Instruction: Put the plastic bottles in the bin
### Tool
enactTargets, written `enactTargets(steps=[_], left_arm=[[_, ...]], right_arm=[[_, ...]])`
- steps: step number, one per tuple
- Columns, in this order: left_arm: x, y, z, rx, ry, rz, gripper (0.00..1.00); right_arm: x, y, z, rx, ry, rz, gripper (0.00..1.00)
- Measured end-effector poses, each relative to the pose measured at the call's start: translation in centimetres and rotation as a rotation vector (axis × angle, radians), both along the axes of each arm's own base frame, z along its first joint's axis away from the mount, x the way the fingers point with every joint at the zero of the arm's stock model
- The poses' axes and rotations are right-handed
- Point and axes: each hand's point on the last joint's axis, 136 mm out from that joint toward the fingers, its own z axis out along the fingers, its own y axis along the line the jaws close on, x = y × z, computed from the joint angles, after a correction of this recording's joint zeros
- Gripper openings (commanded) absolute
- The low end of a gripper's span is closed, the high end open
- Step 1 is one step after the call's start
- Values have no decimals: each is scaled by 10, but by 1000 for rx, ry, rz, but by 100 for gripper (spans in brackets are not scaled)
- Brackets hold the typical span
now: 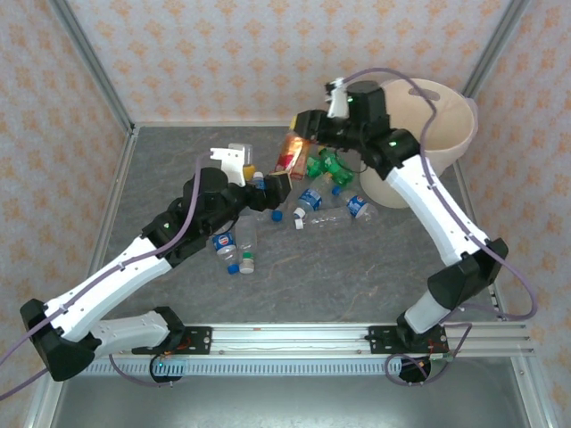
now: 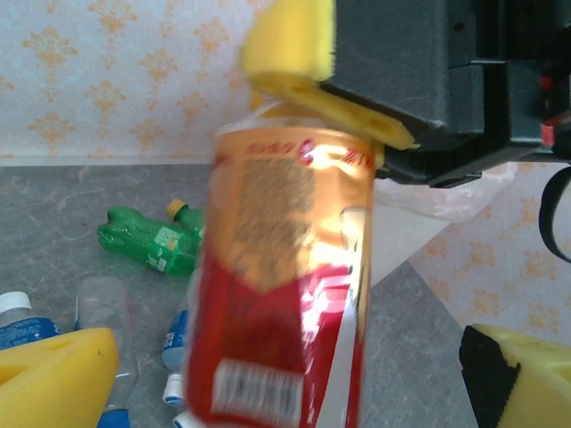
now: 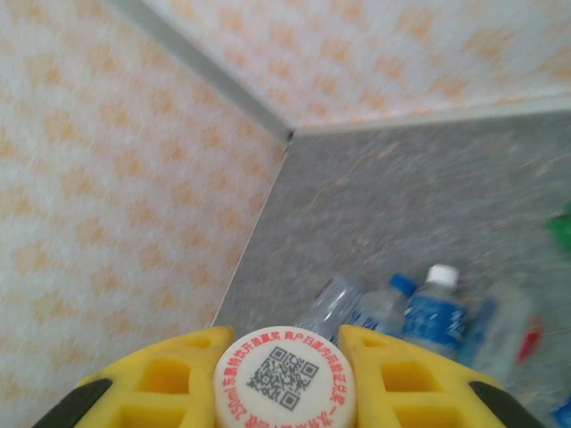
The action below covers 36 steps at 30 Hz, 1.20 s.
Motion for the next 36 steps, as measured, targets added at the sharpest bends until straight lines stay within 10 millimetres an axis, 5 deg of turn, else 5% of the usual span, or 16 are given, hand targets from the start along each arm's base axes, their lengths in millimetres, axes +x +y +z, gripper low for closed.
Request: enactTargets(steps=[8,15,26,34,36], left_arm=[[-3,18,5,-26,-13,71,99],[-3,21,-8,-24,19,92,99],[-7,31,-5,-42,20,119,99],[-6,40,-23,-14,68,172,99],[-7,41,-28,-7,79,179,99]], right_arm=[[31,-150,44,25,-90,-456,24],[33,-240,61,-9,-149,-788,24],[41,-295,48,-203,-175,-1062,24],[69,-303,7,-318,-101,-1082,25],[72,-303,1,-330,-88,-1078,32]])
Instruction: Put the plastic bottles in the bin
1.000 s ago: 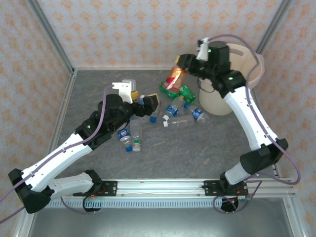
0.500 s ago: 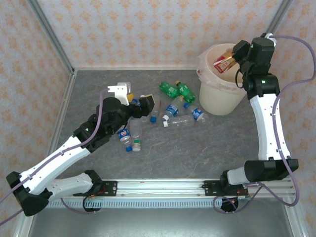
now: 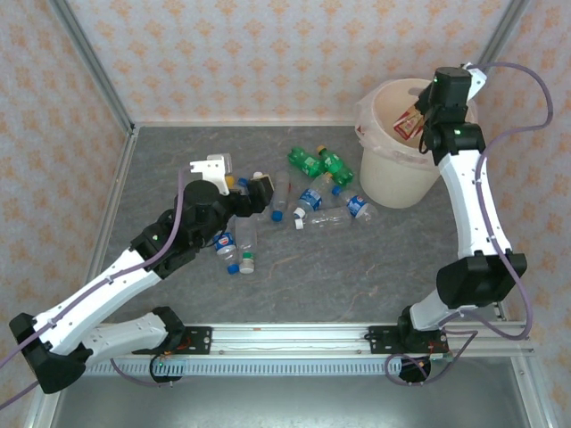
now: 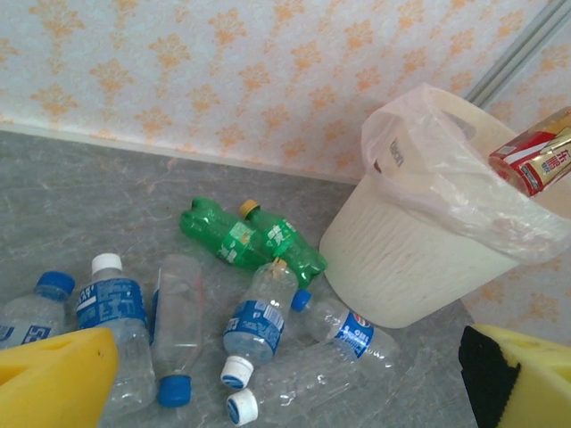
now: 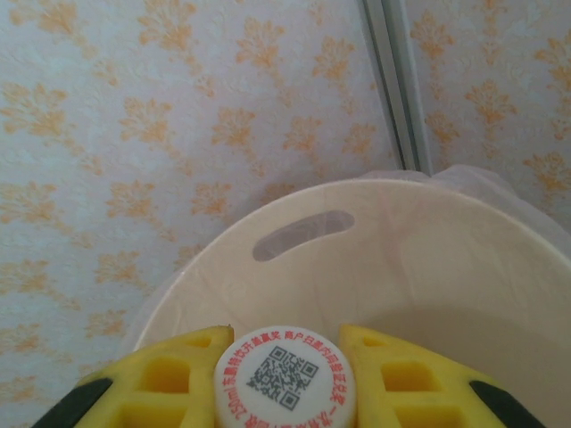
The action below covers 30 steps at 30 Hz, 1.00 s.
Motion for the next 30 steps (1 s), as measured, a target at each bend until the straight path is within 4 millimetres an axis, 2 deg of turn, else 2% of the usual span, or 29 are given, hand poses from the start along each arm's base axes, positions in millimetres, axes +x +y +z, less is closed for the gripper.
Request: enactTargets(steps=[2,3,4,8,11,14,18,23,26,30], left_arm=[[-1,2,-3,2,8,9,99],[-2,4,-4,2,10,14,99],[-3,5,-4,-1,13,17,99],[-4,7,-6,0,23,21,99],[-4,7,-12,9,43,27,99],[-3,8,-17,11,61,36,99],[0,10,-27,20,93,65,99],[3,16,-46,26,154,116,99],[5,29,-63,27,202,164,99],[9,57,-98,30,295,251,99]], right_arm=[[0,-1,-1,0,3,-2,50],[0,-1,-1,1,3,-2,62],[0,-1,-1,-1,3,-1,70],[1,3,-3,1,15,30,82],[2,9,-6,7,24,61,84],[3,14,-8,21,30,93,100],[0,24,-8,40,31,148,100],[-10,39,4,60,13,219,100],[-16,54,10,66,3,267,100],[-24,84,15,70,-4,350,100]])
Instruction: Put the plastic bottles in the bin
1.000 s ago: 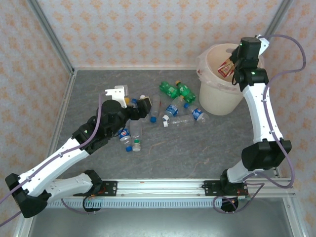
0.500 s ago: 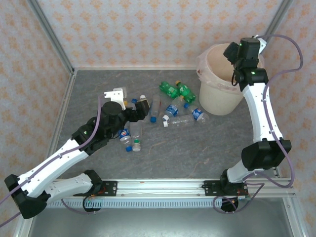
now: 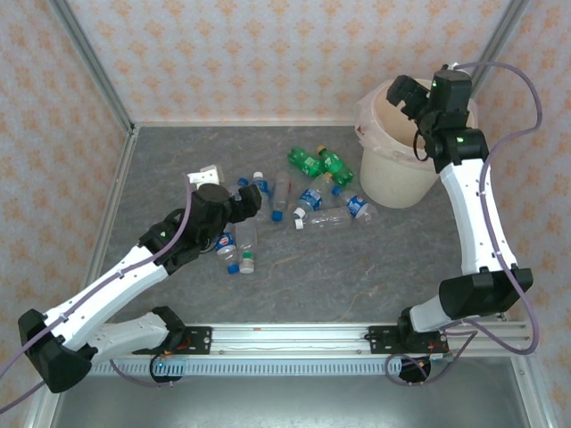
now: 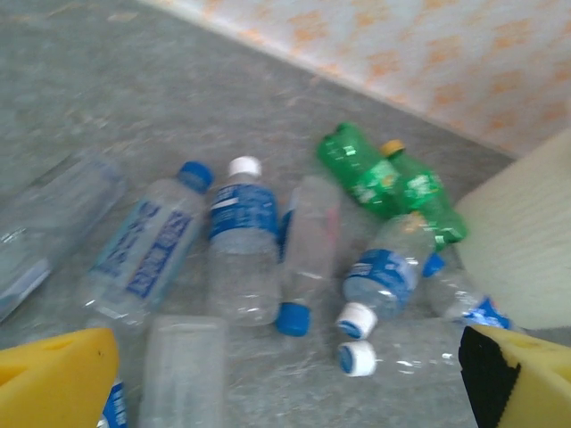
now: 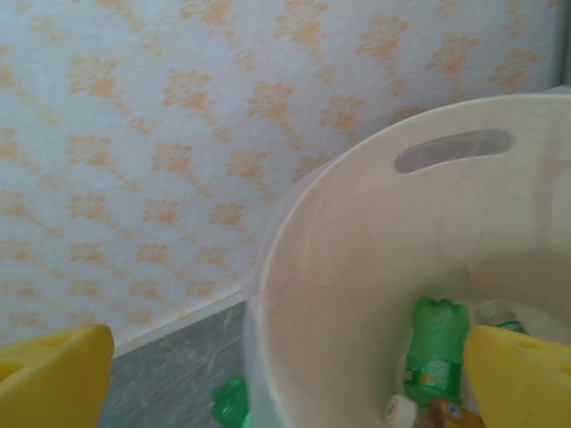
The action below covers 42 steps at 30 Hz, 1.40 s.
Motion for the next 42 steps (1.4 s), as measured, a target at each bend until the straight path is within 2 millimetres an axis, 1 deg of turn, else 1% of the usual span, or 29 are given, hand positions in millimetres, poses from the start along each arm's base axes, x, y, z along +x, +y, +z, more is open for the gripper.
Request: enactTargets(steps=[4,8,12,15,17,18,22,25,34,39,42], left_arm=[[-8,19,-39,3,105,53,96],[-21,25,-69,5,187,66,90],[-33,33,-99,3,265,87,85],[-42,35,-119,-3,318,91,81],[-47,36,-129,-5,345,89,77],[-48,37,-133,-5,356,90,76],[-49,38,-144,-9,388,95,73],[-48,39,-151,-10,405,95,73],[-46,35,-168,3,455,80,73],[-48,35,-182,25,498,74,74],[-47,35,-184,28,498,74,74]], right_arm=[[-6,34,0,-1,5,89,100],[-14,68,-1,-6,10,172,100],[-24,101,2,-15,6,254,100],[-27,118,8,-18,-5,292,100],[-26,127,10,-21,-8,310,100],[-25,132,9,-23,-6,319,100],[-23,143,-2,-36,22,338,100],[-23,145,-7,-45,39,342,100],[-23,143,-9,-55,43,333,100],[-23,143,-9,-55,43,333,100],[-23,143,-9,-55,43,334,100]])
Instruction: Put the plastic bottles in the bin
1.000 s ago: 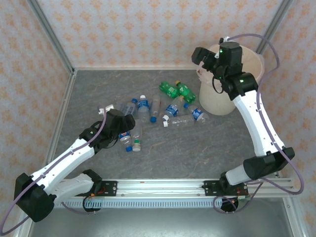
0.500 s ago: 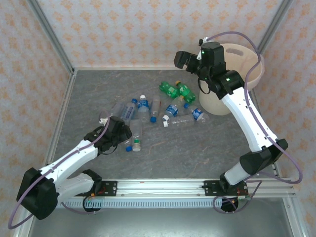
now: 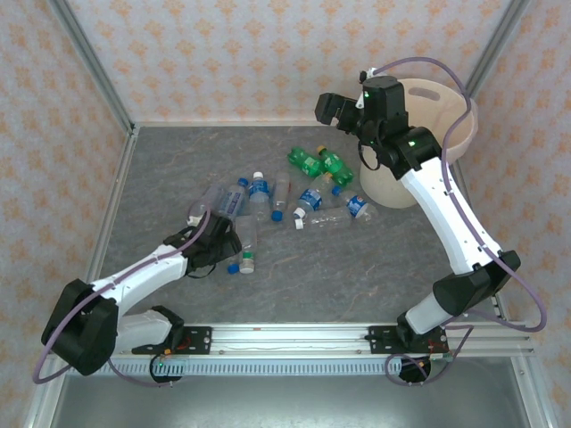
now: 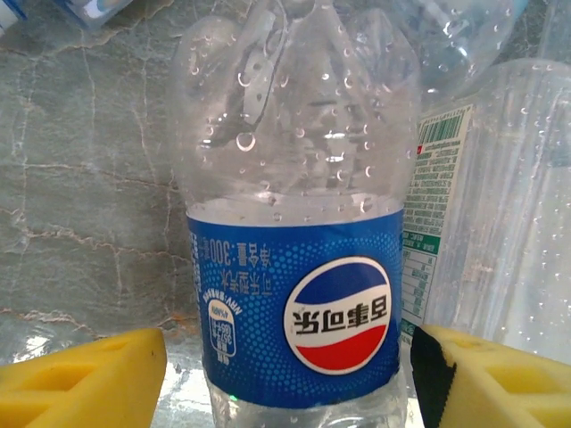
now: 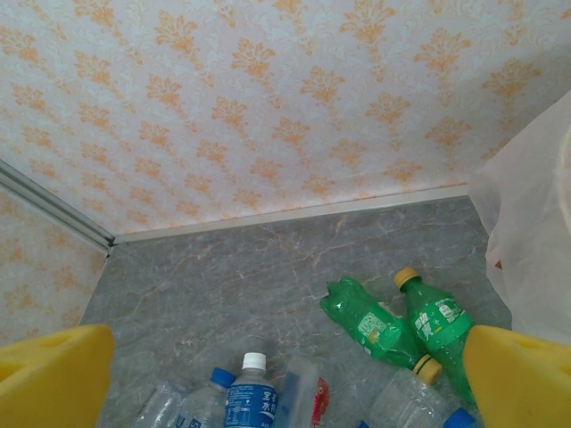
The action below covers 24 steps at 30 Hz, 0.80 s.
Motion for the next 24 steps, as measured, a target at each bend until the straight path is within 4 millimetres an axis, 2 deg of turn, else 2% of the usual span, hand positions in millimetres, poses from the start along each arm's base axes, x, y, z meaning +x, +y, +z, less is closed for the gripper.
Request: enactTargets(steps=[7,16,21,24], left_arm=[[-2,1,-9,3,6,-1,74],[4,-1,-12,-4,-8,-4,72],[7,-3,-13,-10,-19,-13,66],[4,-2,-18,-2,-12,-21,66]], right_arm=[[0,0,0,0,1,1,100],[0,0,0,0,1,1,100],[0,0,0,0,1,1,100],[0,0,0,0,1,1,100]])
